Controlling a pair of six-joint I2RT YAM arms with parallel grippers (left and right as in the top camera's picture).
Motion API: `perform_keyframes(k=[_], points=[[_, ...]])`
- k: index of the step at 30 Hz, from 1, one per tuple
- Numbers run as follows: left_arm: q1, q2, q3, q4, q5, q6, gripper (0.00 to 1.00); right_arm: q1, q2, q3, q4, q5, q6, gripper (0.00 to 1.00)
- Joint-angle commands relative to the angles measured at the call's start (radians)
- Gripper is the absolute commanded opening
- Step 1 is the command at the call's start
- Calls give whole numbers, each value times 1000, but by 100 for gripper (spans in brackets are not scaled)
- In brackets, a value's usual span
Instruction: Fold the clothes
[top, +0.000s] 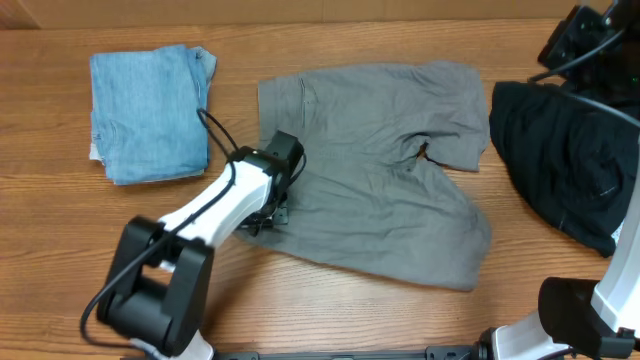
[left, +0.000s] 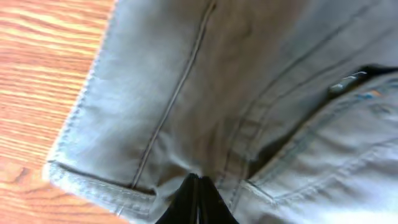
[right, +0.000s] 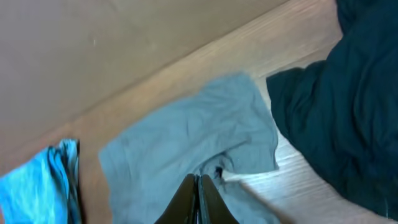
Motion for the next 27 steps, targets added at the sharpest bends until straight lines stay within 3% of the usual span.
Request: perform_keyframes(k=[1, 6, 9, 18, 22, 25, 26, 27], points=[[3, -181, -43, 42, -5, -23, 4, -5, -35, 6, -67, -35, -37, 4], [3, -356, -137, 80, 1, -2, 4, 12, -113, -69, -90, -91, -70, 4], [3, -461, -243, 134, 32, -2, 4, 43, -201, -179, -90, -29, -82, 4], [6, -620, -425, 231, 75, -18, 7, 56, -593, -852, 122, -20, -13, 4], [12, -615, -430, 259, 79, -17, 25, 56, -758, -1185, 215, -33, 113, 4], [30, -615, -430, 267, 98, -4, 57, 56, -829, -1394, 227, -40, 220, 4], [34, -614, -430, 264, 102, 11, 63, 56, -838, -1440, 228, -48, 243, 8], [36, -612, -430, 261, 102, 26, 67, 56, -843, -1493, 236, -59, 269, 29]])
